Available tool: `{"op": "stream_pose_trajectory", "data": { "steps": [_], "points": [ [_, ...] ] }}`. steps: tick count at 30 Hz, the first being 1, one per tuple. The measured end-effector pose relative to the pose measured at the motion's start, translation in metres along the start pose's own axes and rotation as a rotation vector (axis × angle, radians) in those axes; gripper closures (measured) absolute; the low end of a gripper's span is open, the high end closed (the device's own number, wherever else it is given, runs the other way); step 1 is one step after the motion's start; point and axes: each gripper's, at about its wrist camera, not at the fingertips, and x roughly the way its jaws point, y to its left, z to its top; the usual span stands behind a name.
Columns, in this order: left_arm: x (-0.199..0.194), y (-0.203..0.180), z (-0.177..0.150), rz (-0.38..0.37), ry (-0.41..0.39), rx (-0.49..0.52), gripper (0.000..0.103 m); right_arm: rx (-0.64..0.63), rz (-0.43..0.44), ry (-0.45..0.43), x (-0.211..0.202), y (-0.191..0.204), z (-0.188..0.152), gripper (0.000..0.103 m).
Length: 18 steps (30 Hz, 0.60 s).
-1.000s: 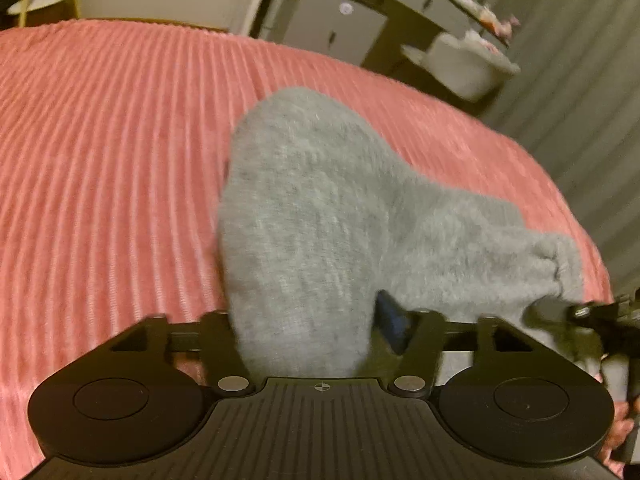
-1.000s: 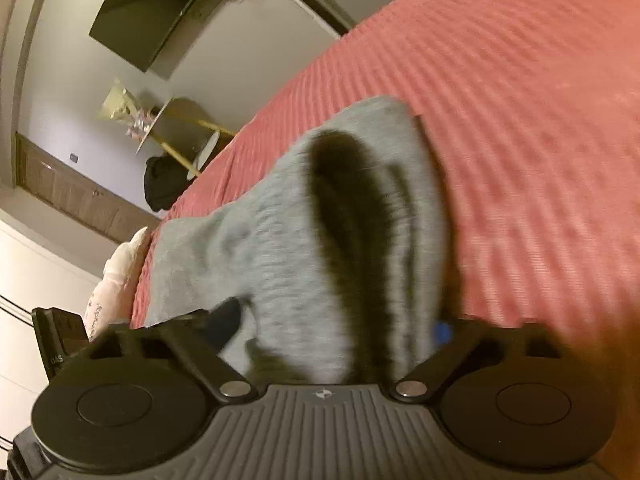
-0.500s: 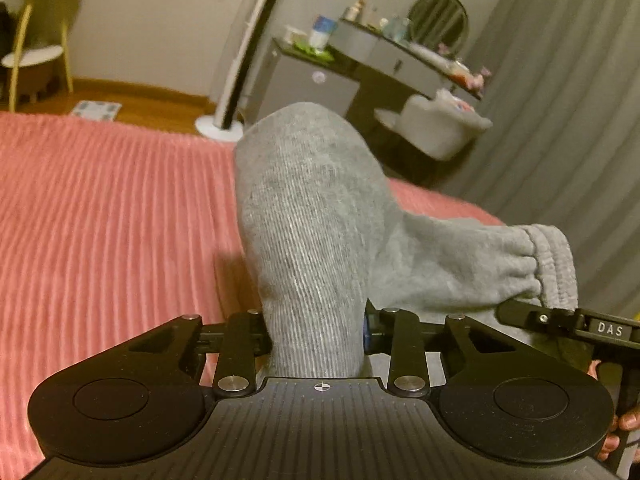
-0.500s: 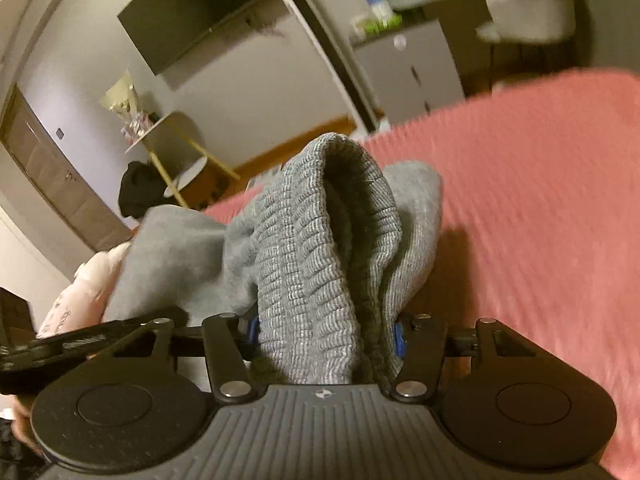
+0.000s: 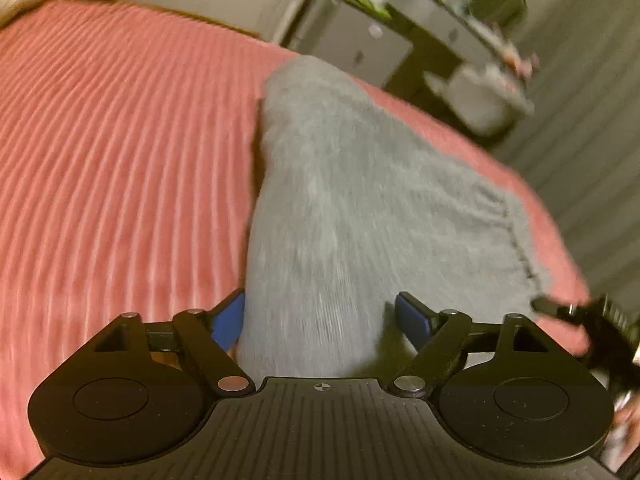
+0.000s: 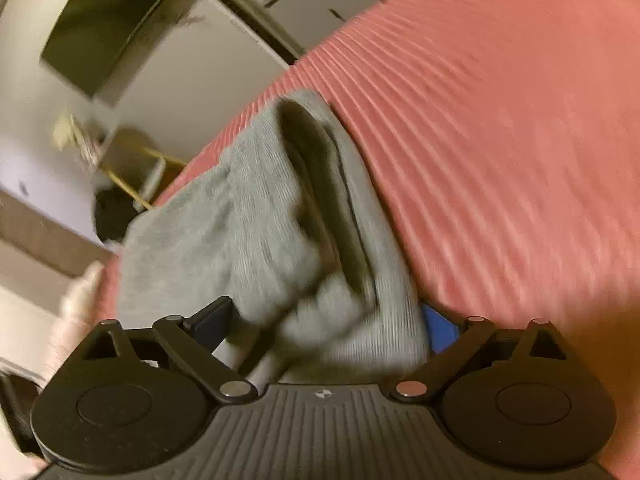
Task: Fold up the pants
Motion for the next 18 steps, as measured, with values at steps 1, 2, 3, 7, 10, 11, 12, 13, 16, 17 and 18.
{"op": "stream_pose_trajectory", "data": {
  "steps": [1,2,3,7,10,11,12,13,16,17,18],
  "points": [
    [-0.006,0.0,-0.009,0.001,-0.013,-0.043,0.016,0.047,0.037,-0.008,-0.008,-0.006,-0.012,0.006],
    [-0.01,-0.001,-0.015,0.004,-0.021,-0.077,0.016,0.099,0.065,-0.005,-0.012,-0.011,-0.02,0.006],
    [-0.014,0.0,-0.021,-0.012,-0.025,-0.114,0.016,0.144,0.101,-0.013,-0.016,-0.016,-0.029,0.006],
    [-0.018,0.001,-0.03,-0.052,-0.011,-0.217,0.015,0.243,0.202,-0.035,-0.016,-0.02,-0.045,0.006],
    [-0.019,0.008,-0.039,-0.205,0.03,-0.357,0.018,0.298,0.284,-0.035,-0.018,-0.015,-0.045,0.007],
    [-0.02,0.009,-0.044,-0.243,0.03,-0.394,0.017,0.295,0.301,-0.046,-0.019,-0.008,-0.047,0.007],
    [-0.019,0.008,-0.046,-0.241,0.026,-0.396,0.017,0.281,0.31,-0.064,-0.021,-0.005,-0.048,0.007],
    [-0.015,0.007,-0.047,-0.216,0.023,-0.383,0.017,0.265,0.293,-0.079,-0.02,0.0,-0.049,0.007],
    [0.005,0.009,-0.042,-0.179,-0.009,-0.407,0.018,0.272,0.217,-0.079,-0.01,0.0,-0.052,0.006],
    [0.012,0.011,-0.039,-0.175,-0.011,-0.44,0.019,0.299,0.2,-0.069,-0.002,-0.003,-0.052,0.006],
    [0.016,0.012,-0.036,-0.184,-0.017,-0.457,0.019,0.327,0.199,-0.062,0.006,-0.006,-0.052,0.007]
  ]
}}
